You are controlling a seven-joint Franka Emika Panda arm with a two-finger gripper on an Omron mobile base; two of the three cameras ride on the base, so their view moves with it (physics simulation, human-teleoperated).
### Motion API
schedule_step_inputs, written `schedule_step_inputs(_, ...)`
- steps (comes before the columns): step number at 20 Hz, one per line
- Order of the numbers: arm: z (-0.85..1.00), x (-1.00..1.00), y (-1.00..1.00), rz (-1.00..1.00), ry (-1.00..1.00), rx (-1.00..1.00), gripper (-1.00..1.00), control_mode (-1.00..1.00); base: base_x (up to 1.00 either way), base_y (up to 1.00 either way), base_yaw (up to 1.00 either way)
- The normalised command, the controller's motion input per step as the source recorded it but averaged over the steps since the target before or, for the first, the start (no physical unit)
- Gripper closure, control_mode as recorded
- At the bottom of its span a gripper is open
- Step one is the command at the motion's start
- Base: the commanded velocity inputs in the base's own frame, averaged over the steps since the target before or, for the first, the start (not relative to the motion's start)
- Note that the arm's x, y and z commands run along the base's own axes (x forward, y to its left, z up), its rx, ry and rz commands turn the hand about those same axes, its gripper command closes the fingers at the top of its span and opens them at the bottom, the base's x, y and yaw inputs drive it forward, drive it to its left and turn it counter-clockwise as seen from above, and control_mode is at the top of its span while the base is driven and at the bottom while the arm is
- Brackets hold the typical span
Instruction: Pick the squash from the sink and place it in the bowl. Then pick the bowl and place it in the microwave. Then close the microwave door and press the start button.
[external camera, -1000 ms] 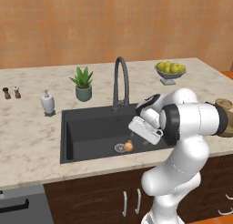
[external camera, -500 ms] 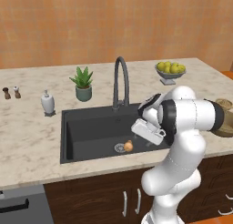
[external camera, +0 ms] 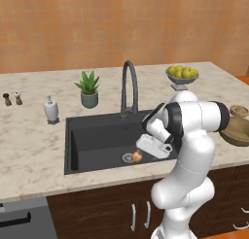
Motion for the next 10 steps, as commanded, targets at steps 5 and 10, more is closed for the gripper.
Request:
schedule_step_inputs(5,-0.13,0.22,-0.14,0.0,-0.01,0.0,-1.0,-1.0,0.0,0.0,0.0)
schedule_step_inputs(10,-0.09,0.51,0.0,0.0,0.0,0.0,-1.0,-1.0,0.0,0.0,0.0)
